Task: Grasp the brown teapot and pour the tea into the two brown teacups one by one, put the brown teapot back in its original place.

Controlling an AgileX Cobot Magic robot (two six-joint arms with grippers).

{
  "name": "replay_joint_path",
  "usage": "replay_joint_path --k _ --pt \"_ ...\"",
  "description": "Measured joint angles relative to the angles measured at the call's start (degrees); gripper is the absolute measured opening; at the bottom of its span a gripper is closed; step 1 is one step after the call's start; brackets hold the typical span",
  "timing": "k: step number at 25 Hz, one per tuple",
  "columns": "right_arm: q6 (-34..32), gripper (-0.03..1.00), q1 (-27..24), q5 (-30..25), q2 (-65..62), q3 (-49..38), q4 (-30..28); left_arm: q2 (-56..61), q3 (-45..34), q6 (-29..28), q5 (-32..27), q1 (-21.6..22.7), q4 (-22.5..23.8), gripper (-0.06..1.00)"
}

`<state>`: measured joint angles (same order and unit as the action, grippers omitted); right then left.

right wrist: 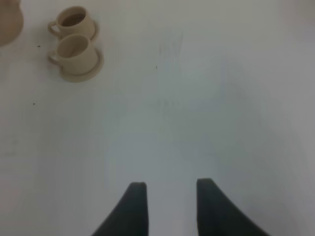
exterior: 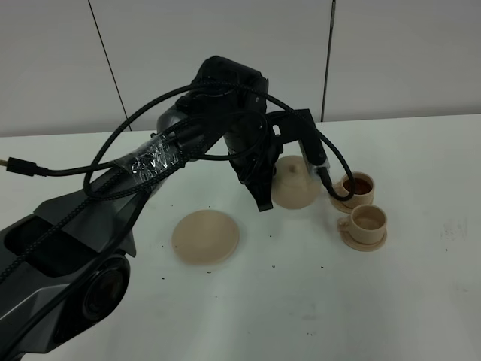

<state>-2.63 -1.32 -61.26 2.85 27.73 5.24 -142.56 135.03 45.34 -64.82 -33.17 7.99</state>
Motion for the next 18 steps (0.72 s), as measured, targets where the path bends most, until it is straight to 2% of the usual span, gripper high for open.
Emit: replay_joint_path --k 18 --pt "0.0 0.24 0.0 0.0 0.0 0.0 0.0 -0.63 0.06 -0.07 -1.22 -0.06 0.0 0.17"
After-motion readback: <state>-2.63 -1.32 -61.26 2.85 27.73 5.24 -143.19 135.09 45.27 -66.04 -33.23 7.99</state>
